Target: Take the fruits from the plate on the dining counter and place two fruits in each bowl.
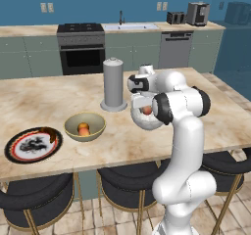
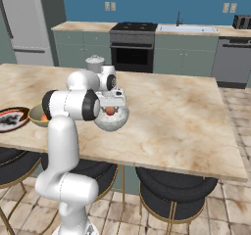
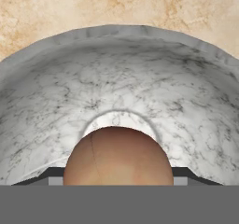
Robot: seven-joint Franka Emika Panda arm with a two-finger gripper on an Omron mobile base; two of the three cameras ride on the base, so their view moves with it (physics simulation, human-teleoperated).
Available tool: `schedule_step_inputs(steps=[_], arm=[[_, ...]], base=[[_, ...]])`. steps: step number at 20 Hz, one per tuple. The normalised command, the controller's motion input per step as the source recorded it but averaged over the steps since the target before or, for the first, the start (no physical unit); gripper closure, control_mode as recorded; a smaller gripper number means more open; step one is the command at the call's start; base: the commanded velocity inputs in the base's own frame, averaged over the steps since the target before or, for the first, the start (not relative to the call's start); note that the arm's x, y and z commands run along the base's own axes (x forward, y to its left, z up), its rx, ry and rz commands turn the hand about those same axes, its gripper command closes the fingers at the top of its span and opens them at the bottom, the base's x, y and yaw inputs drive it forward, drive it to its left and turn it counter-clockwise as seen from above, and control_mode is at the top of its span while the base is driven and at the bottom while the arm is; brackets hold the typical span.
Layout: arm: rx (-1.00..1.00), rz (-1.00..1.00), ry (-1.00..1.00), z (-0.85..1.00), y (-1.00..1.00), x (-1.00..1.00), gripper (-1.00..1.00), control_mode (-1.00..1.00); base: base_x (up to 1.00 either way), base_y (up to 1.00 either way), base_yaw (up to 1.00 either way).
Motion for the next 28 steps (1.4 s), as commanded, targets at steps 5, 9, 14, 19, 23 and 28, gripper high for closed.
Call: schedule_step_inputs(steps=[5, 9, 14, 19, 23, 28], arm=[[0.06, 0.0, -0.1, -0.05, -0.07, -0.04, 1.0, -1.0], [0.02, 0.0, -0.12, 0.0, -0.01, -0.02, 1.0, -1.0], [0.0, -0.02, -0.02, -0.22, 0.0, 0.0, 1.0, -1.0], [0.0, -0.02, 0.0, -0.18, 0.0, 0.0, 1.0, -1.0], [0.0, 0.0, 0.0, 0.0, 0.0, 0.0, 1.0, -1.0], [0.0, 0.0, 0.0, 0.0, 0.0, 0.0, 1.0, -1.0]], base=[[0.0, 0.0, 0.0], [0.0, 0.0, 0.0], [0.0, 0.0, 0.0], [0.0, 0.0, 0.0], [0.0, 0.0, 0.0], [0.0, 0.0, 0.0]])
